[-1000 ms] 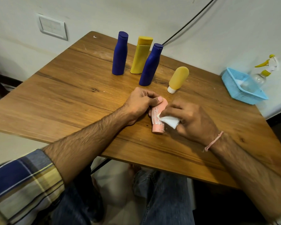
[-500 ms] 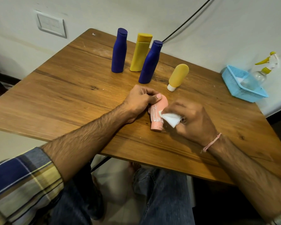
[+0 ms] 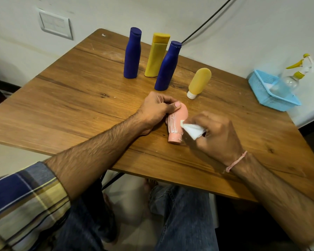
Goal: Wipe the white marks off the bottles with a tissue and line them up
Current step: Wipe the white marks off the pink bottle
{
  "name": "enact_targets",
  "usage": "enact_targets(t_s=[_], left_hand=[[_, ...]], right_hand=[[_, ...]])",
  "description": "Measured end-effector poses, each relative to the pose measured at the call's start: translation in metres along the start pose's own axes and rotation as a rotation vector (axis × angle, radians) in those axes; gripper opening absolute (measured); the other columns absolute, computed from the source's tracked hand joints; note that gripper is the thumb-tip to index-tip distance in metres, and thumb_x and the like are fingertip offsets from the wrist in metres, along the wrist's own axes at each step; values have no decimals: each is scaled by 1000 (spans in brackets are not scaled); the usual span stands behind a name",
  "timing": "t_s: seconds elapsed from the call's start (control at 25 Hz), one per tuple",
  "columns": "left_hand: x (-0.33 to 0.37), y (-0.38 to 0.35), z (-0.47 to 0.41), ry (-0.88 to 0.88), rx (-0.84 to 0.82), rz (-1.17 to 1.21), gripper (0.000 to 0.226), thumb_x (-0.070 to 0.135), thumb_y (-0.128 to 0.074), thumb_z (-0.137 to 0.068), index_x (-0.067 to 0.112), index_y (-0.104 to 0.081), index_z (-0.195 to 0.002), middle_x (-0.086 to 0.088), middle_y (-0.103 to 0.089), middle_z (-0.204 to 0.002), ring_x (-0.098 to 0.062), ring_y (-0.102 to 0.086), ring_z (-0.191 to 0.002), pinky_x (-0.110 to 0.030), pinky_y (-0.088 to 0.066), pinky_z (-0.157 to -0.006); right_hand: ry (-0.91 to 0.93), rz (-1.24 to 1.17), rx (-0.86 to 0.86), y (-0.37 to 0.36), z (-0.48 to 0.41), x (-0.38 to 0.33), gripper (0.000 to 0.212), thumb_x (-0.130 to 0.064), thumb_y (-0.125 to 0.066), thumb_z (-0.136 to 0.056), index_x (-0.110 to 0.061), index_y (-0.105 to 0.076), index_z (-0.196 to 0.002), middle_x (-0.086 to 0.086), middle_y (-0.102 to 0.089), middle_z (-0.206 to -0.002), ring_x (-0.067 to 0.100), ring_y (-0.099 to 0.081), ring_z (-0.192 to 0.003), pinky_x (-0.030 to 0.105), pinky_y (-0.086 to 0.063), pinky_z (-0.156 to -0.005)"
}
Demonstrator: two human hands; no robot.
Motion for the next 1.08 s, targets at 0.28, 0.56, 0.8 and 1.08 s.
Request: enact_targets(t_s=[0.28, 0.56, 0.8, 1.08], left_hand=[[3, 1, 0, -52, 17, -35, 18, 13, -73, -93, 6, -78, -108, -8, -78, -103, -18, -71, -94, -35, -57, -77], [5, 0, 1, -49, 9, -120, 16, 19, -74, -93, 9, -79, -105, -7, -78, -101, -23, -72, -88, -41, -60, -71], [10, -5, 6, -53, -17, -185, 19, 23, -77, -91, 5, -78, -96, -15, -75, -79, -22, -58, -49, -32, -49, -45], [8, -5, 6, -25, -9, -221, 21, 23, -77, -91, 3, -76, -92, -12, -73, -71, -13, -55, -45, -23, -43, -39]], right_hand=[[1, -10, -26, -4, 0, -2, 25, -12, -68, -85, -9, -75, -109, 8, -73, -102, 26, -69, -89, 47, -59, -67], [24, -8, -19, -2, -1, -7, 28, -21, -61, -88, -10, -74, -110, 8, -71, -103, 25, -68, -88, 46, -59, -67], [78, 63, -45, -1, -10, -7, 32, -33, -57, -92, -13, -75, -110, 8, -71, -105, 26, -69, -86, 45, -59, -64], [154, 74, -77, -1, -10, -10, 32, -33, -57, -94, -12, -75, -108, 8, -72, -107, 28, -71, -87, 45, -59, -63]])
Point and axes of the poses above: each hand's wrist, its own z-axis away from the middle knuckle, its own y-axis out of the back of the hand, x = y × z, the point moved 9 cm from there along -z, towards the middle knuckle
